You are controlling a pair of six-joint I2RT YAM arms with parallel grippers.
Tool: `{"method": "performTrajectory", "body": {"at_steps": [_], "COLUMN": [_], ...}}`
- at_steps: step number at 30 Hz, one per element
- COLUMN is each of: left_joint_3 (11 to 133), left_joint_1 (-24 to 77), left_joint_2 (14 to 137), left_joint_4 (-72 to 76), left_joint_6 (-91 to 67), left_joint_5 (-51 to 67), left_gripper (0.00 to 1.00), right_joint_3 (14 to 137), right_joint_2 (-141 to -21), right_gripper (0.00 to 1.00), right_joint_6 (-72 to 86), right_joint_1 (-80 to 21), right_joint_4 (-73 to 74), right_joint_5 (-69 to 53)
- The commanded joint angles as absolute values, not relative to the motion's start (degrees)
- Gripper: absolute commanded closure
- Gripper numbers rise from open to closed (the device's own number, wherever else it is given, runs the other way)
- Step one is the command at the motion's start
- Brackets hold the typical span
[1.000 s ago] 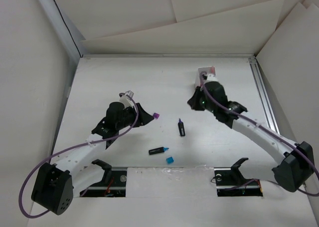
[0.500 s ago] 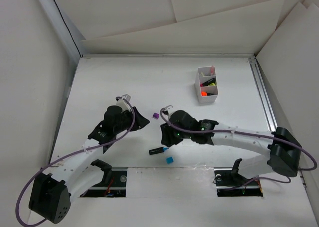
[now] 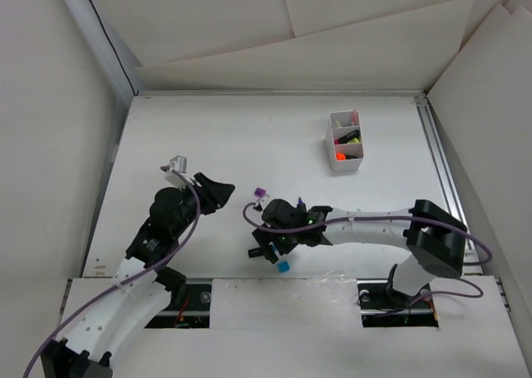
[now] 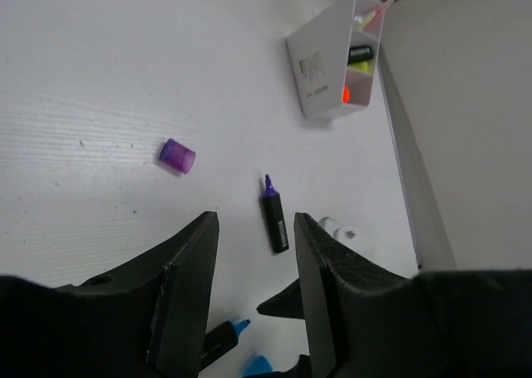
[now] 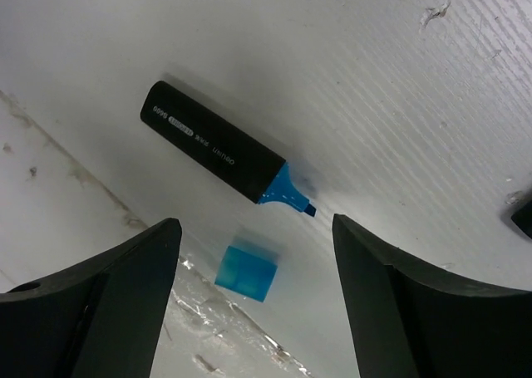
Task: Sort the stationery into containers
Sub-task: Pick up the pen from the center of the board.
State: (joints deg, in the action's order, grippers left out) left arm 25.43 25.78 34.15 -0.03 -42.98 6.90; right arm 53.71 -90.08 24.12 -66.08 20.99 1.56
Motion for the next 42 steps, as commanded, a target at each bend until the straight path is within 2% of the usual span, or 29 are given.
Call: {"method": "performTrajectory", "body": {"at_steps": [1, 9, 13, 16, 17, 21, 26, 28, 31, 33, 34, 35, 42], "left_joint_3": [29.7, 33.2, 34.4, 34.4, 33.8, 33.8, 33.8, 33.8, 33.8, 33.8, 33.8, 33.3, 30.6], "left_joint_1": [25.4, 25.4, 25.4, 25.4, 25.4, 25.4, 25.4, 25.4, 25.4, 25.4, 25.4, 25.4, 25.4], "left_joint_2": [30.6, 21.5, 21.0, 21.0, 21.0, 21.0, 22.7, 23.3, 24.8, 25.5, 25.5, 25.5, 26.7], "left_joint_4": [-0.1, -1.8, -2.5, -3.2, -3.2, -3.9, -3.9, -3.9, -3.3, -3.3, -3.9, -4.0, -4.0], "left_joint_6": [-45.3, -47.3, -46.8, -46.2, -46.2, -45.5, -43.9, -43.9, -43.9, -43.3, -43.3, -43.3, -43.9], "left_joint_5": [0.4, -5.4, -5.4, -4.7, -4.7, -4.7, -4.0, -4.0, -2.9, -2.4, -2.4, -2.4, 0.7], "left_gripper": [0.62, 0.58, 0.57, 0.57, 0.57, 0.57, 0.57, 0.57, 0.57, 0.58, 0.58, 0.58, 0.58], "right_joint_3": [57.3, 60.5, 62.4, 63.5, 63.5, 64.1, 61.0, 59.1, 57.7, 56.9, 56.9, 56.1, 54.1], "right_joint_2": [-92.5, -96.9, -99.3, -100.9, -101.4, -103.6, -101.4, -99.2, -97.4, -96.9, -95.9, -95.1, -90.0], "right_gripper": [0.2, 0.2, 0.24, 0.35, 0.44, 0.53, 0.53, 0.47, 0.47, 0.52, 0.59, 0.62, 0.62], "right_joint_6": [21.5, 21.0, 21.0, 20.5, 20.5, 20.0, 20.0, 20.0, 19.4, 19.4, 19.4, 19.4, 19.4], "right_joint_1": [-66.4, -66.4, -66.4, -66.4, -66.4, -66.4, -66.4, -66.4, -66.4, -66.4, -66.4, -66.4, -65.8], "right_joint_4": [21.6, 20.4, 19.5, 19.0, 18.5, 17.0, 14.2, 12.6, 11.0, 11.0, 11.0, 11.0, 8.4], "right_joint_5": [4.2, 5.3, 7.0, 9.1, 9.7, 10.3, 11.4, 10.9, 10.1, 9.4, 10.1, 10.1, 10.2]}}
